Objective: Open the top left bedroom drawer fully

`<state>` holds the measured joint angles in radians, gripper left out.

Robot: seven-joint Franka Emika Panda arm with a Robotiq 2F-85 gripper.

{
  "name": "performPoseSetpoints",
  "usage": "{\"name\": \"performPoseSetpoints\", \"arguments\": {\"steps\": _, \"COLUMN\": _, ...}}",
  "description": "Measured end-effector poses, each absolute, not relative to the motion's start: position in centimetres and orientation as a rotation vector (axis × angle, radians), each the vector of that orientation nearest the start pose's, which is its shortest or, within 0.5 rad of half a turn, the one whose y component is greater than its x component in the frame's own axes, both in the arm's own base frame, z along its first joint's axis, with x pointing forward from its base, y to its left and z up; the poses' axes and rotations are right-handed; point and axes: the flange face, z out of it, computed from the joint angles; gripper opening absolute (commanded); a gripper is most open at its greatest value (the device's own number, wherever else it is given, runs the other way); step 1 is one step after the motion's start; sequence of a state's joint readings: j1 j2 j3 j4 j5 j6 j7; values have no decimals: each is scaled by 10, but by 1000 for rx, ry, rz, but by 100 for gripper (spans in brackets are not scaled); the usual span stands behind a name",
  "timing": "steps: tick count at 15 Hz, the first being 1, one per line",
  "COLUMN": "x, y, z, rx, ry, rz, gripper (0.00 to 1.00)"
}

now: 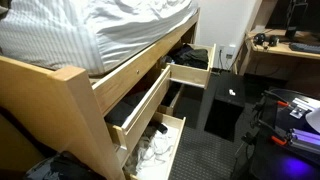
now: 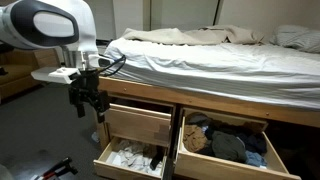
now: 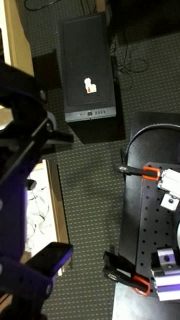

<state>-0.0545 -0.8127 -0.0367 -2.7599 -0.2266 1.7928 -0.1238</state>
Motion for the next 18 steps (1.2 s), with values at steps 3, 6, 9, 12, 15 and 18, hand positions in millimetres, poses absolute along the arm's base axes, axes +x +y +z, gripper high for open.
{"name": "performPoseSetpoints", "arguments": {"steps": 3, "x": 284, "y": -44, "z": 427, "rx": -3297, "ry": -187, "rz": 290, "gripper": 100}}
{"name": "performPoseSetpoints", "arguments": {"steps": 6, "x": 284, "y": -44, "z": 427, "rx": -3297, "ry": -187, "rz": 290, "gripper": 100}}
{"name": "performPoseSetpoints", "arguments": {"steps": 9, "x": 284, "y": -44, "z": 427, "rx": -3297, "ry": -187, "rz": 290, "gripper": 100}}
{"name": "performPoseSetpoints", "arguments": {"steps": 12, "x": 282, "y": -54, "z": 422, "rx": -3285, "ry": -83, "rz": 262, "gripper": 100}}
{"name": "performPoseSetpoints", "arguments": {"steps": 15, "x": 300, "y": -104, "z": 403, "rx": -3186, "ry": 143, "rz": 69, "gripper": 100}}
{"name": "performPoseSetpoints", "arguments": {"steps": 18, "x": 331, "y": -133, "z": 372, "rx": -3053, "ry": 259, "rz": -127, "gripper": 100}}
